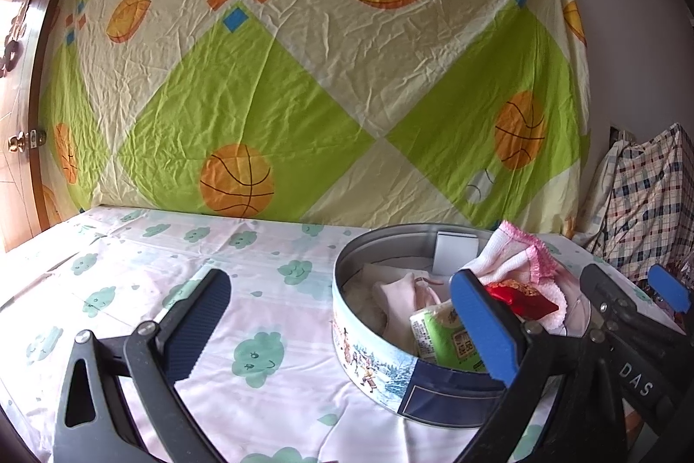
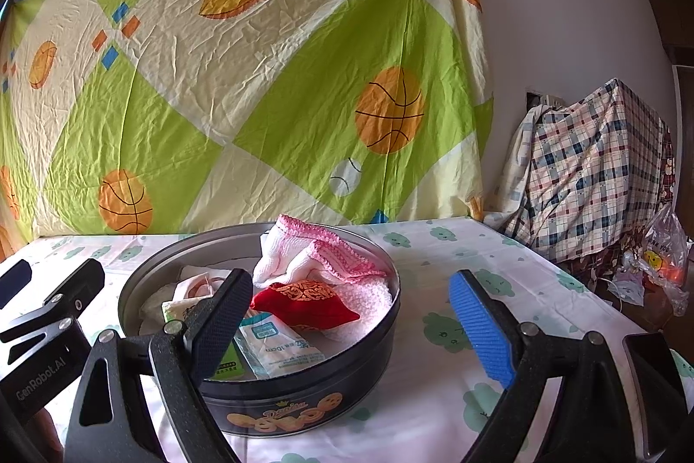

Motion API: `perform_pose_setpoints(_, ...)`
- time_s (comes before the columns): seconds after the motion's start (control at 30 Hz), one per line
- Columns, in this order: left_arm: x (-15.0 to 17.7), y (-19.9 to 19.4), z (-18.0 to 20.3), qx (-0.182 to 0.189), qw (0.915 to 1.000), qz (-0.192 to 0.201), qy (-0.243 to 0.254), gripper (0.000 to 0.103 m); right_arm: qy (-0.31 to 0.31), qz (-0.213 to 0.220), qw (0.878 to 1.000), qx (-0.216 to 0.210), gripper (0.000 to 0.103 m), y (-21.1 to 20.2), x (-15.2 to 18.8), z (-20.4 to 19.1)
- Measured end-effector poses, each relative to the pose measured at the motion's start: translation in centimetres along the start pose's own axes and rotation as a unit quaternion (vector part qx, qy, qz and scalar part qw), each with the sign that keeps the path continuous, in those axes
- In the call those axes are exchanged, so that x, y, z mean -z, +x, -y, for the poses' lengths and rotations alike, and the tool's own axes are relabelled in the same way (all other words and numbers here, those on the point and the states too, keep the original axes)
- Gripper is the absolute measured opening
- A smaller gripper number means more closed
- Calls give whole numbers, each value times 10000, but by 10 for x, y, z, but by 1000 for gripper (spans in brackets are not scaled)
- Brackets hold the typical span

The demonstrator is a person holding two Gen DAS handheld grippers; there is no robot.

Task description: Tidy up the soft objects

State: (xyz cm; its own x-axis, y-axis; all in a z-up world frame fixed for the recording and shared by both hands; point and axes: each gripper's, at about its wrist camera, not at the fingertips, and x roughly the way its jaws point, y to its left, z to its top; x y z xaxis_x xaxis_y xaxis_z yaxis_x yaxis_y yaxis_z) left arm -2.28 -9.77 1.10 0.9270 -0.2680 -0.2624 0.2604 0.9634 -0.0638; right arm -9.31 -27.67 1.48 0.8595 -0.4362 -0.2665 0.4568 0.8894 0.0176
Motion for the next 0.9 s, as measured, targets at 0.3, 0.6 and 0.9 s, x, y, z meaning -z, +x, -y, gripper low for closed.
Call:
perform_pose_setpoints(0.3, 1, -1, 3, -24, 10000, 5, 71, 103, -1, -1, 10000, 14, 94, -1, -1, 2)
perform_pose_setpoints(0.6, 2, -1, 8, 57, 9999, 3, 149, 103, -19, 39, 10000, 64, 94, -2, -1, 2)
perform_pose_setpoints(0.9, 3, 3, 15, 71, 9995, -127, 288, 103, 32, -43, 9998, 203, 94, 2, 0, 3)
